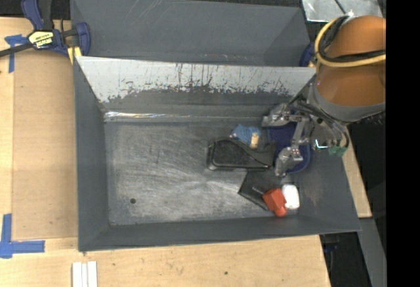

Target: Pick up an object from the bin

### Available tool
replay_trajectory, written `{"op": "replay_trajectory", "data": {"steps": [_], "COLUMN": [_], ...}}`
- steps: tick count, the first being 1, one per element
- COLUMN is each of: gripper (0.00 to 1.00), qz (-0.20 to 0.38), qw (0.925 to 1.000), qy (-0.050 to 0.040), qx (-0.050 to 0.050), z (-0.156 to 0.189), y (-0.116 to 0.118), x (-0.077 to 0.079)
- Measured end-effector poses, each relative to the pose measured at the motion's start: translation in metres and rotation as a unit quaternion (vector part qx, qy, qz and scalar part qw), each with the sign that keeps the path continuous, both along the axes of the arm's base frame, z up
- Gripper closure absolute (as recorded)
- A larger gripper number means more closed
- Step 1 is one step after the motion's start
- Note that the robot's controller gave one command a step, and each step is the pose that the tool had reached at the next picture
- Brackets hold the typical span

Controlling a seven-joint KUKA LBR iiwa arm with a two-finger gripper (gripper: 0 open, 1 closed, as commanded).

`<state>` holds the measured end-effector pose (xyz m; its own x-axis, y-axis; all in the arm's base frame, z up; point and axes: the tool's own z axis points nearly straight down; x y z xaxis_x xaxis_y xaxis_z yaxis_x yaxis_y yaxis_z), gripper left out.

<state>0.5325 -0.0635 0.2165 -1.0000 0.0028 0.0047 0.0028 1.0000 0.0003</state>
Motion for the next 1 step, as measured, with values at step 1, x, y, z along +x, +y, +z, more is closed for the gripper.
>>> {"op": "replay_trajectory", "data": {"steps": [1], "gripper": [0.00], "qz": [-0.062], "qw": [0.9979], "qy": [-0.0163], "qx": [0.000], "z": [-0.1241], "y": [0.0264], "x": [0.0257]}}
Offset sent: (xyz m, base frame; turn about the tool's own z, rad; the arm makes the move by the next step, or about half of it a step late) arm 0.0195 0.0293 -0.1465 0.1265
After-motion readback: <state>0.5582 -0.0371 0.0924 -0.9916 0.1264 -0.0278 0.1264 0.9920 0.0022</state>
